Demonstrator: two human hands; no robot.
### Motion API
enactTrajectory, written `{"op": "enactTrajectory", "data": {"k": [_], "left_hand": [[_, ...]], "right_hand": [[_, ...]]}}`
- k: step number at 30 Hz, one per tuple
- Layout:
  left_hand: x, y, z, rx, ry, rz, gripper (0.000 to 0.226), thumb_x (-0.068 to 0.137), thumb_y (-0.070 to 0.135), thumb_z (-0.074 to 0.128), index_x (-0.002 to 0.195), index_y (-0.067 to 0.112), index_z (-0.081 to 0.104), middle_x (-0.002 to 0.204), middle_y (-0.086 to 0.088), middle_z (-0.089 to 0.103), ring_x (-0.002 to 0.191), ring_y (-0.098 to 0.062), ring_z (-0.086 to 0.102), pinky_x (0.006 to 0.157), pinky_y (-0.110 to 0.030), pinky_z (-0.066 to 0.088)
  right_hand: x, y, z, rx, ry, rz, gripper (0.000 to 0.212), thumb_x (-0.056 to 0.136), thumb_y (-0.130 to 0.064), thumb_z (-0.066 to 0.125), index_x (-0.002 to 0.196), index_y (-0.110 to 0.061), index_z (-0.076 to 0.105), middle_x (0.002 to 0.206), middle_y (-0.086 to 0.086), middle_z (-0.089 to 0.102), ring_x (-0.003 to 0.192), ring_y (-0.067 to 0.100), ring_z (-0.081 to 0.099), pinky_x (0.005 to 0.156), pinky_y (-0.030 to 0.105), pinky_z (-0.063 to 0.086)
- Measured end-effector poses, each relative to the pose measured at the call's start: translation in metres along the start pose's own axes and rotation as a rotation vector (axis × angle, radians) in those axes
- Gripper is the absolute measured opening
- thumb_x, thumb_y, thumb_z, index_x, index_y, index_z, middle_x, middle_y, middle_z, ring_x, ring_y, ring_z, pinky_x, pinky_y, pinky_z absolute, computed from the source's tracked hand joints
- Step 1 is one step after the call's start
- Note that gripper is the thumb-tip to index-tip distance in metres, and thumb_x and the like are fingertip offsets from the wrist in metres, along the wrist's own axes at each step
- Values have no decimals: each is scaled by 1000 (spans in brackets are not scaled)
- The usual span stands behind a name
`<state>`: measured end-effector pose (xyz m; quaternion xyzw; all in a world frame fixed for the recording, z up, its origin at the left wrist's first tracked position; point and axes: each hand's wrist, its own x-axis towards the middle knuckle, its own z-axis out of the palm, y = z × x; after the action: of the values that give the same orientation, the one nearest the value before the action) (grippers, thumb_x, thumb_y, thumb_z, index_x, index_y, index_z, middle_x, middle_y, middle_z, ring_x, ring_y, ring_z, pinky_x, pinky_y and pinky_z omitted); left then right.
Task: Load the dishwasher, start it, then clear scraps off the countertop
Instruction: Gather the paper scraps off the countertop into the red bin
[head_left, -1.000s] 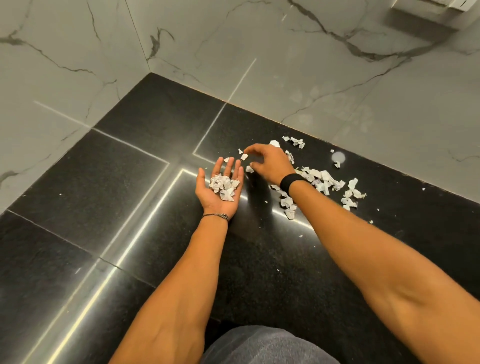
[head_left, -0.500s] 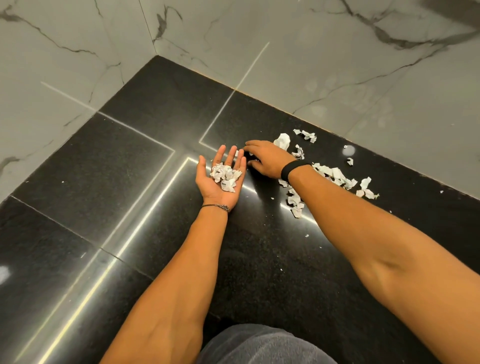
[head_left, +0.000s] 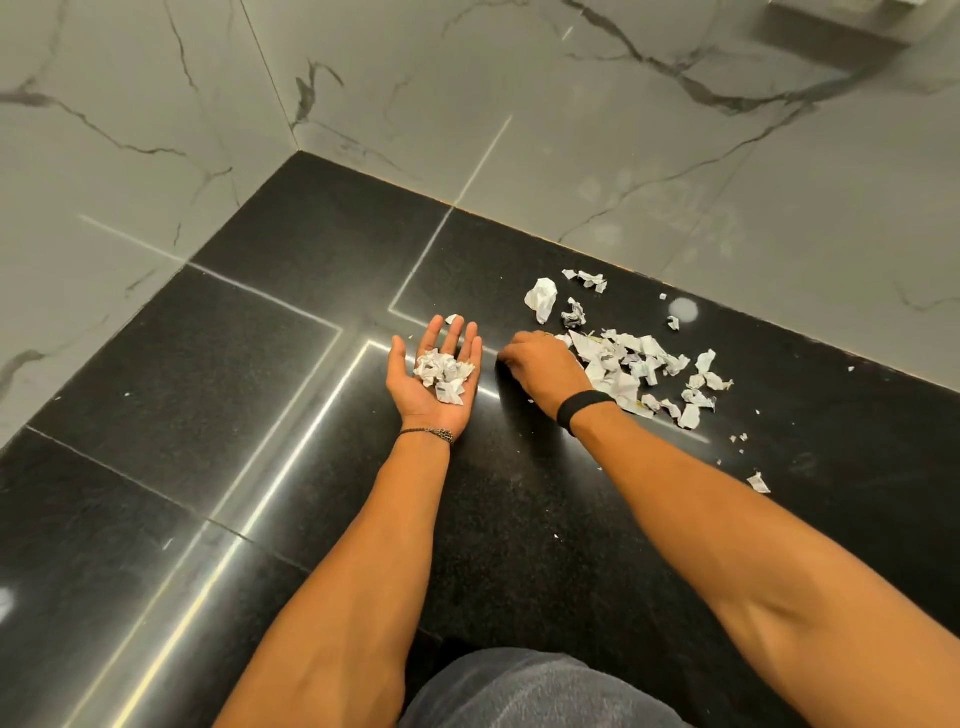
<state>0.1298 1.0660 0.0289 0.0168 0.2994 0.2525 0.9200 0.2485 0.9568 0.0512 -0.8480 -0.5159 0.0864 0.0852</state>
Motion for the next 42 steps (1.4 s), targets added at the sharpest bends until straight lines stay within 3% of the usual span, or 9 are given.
{"op": "enactTrajectory", "data": {"k": [4, 10, 13, 19, 23, 28, 35, 39, 42], "left_hand": [[-4, -2, 0, 25, -2, 5, 66, 97, 55, 51, 143, 7, 54, 138, -21, 60, 123, -41, 62, 111, -50, 44], [-4, -10, 0, 96, -75, -34, 71, 95, 61, 48, 146, 12, 52, 141, -20, 58, 121, -36, 63, 106, -47, 48], [-2, -14, -1, 90, -99, -76, 80, 93, 64, 50, 150, 10, 46, 146, -23, 52, 132, -39, 55, 114, -50, 40], [-5, -14, 2, 97, -89, -72, 69, 96, 63, 47, 143, 13, 55, 122, -16, 69, 110, -32, 70, 100, -45, 53], [-3, -14, -1, 32, -88, -61, 61, 98, 60, 46, 106, 9, 76, 115, -15, 70, 107, -31, 68, 119, -44, 33], [-2, -4, -4, -23, -76, -35, 64, 96, 58, 50, 139, 11, 58, 138, -20, 61, 122, -39, 62, 110, -50, 44], [7, 29, -13, -85, -18, 43, 65, 97, 55, 51, 142, 9, 55, 141, -23, 57, 129, -43, 56, 113, -53, 41], [9, 43, -11, -80, -11, 76, 66, 96, 56, 53, 141, 8, 56, 142, -23, 56, 129, -44, 56, 114, -53, 40], [10, 46, -12, -77, -8, 80, 66, 96, 56, 53, 141, 8, 56, 142, -23, 56, 129, -44, 55, 114, -53, 40]], "right_hand": [[2, -4, -12, 446, 135, 210, 21, 90, -11, 68, 109, -14, 76, 105, 4, 74, 96, 17, 67, 92, 32, 53], [4, -35, -48, 794, 103, 42, 22, 82, -7, 78, 103, -9, 74, 96, 2, 75, 89, 4, 70, 80, 11, 53], [3, -44, -54, 773, 21, -46, 18, 83, -14, 80, 99, -10, 75, 92, 1, 76, 87, 7, 72, 85, 22, 57], [2, -50, -52, 763, -38, -44, 15, 96, -18, 64, 104, -12, 75, 93, 1, 76, 87, 10, 73, 84, 38, 60], [7, -49, -54, 802, 9, -20, 18, 100, -14, 58, 110, -11, 73, 96, 2, 76, 89, 12, 73, 84, 35, 60], [22, -35, -51, 708, 101, 53, 18, 95, -9, 62, 109, -12, 73, 100, -3, 74, 96, 6, 69, 92, 25, 55], [62, -19, -24, 405, -89, 113, 35, 92, -1, 61, 123, -15, 68, 121, 6, 69, 113, 20, 64, 103, 37, 50], [78, -28, -15, 227, -207, 17, 48, 92, -9, 65, 138, -15, 57, 137, 9, 59, 126, 28, 55, 108, 38, 41], [78, -35, -7, 116, -218, -76, 39, 92, -26, 66, 127, -9, 62, 127, 13, 62, 118, 33, 56, 102, 42, 42]]}}
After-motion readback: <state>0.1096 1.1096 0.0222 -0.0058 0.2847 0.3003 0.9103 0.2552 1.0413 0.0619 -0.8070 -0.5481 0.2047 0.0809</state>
